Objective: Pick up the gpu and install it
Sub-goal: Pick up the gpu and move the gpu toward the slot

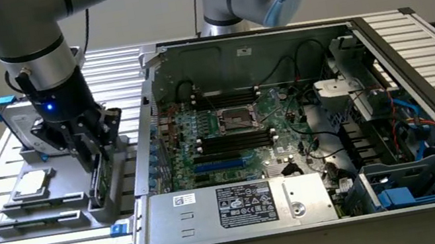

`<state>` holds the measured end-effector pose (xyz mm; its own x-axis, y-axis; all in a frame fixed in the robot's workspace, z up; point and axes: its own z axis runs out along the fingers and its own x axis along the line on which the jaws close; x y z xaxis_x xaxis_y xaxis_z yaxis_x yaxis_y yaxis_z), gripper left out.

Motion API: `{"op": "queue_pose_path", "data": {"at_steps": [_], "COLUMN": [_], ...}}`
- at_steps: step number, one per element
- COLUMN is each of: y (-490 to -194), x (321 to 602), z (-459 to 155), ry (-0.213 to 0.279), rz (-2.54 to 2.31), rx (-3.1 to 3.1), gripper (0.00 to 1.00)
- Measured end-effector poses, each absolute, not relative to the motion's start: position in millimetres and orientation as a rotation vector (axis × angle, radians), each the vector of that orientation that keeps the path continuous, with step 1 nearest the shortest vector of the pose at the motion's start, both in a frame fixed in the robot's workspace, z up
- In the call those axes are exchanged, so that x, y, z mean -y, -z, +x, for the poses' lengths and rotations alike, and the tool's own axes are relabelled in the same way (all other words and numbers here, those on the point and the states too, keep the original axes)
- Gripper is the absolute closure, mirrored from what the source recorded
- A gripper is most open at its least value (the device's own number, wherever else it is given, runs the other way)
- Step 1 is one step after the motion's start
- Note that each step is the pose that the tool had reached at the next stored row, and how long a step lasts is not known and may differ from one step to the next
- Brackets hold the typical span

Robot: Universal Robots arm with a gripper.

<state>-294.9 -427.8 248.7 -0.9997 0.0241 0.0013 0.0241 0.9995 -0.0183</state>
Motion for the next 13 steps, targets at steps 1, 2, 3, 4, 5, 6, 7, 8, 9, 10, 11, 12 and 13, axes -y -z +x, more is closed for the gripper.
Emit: {"op": "queue_pose_path", "data": {"at_steps": [1,2,3,4,5,6,7,8,9,10,11,12,13], "y": [-246.7,-245.0,-243.5,-242.6,-241.8,-241.3,-241.2,-241.2,-241.1,-241.0,-241.1,-241.1,-241.0], "x": [428.5,428.6,428.6,428.6,428.6,428.7,428.7,428.6,428.6,428.6,428.7,428.8,429.2], "z": [-294.9,-295.0,-295.0,-294.9,-294.8,-294.7,-294.4,-294.3,-294.3,-294.1,-294.0,-294.0,-293.9], "ry": [-0.028,-0.028,-0.027,-0.024,-0.022,-0.020,-0.018,-0.017,-0.016,-0.016,-0.015,-0.016,-0.015], "rz": [-0.038,-0.038,-0.038,-0.038,-0.038,-0.038,-0.037,-0.038,-0.038,-0.038,-0.038,-0.037,-0.037], "rx": [3.140,3.140,3.140,3.140,3.140,3.140,3.139,3.139,3.139,3.139,3.139,3.138,3.137], "gripper": [0.58,0.58,0.58,0.58,0.58,0.58,0.58,0.58,0.58,0.58,0.58,0.58,0.58]}}
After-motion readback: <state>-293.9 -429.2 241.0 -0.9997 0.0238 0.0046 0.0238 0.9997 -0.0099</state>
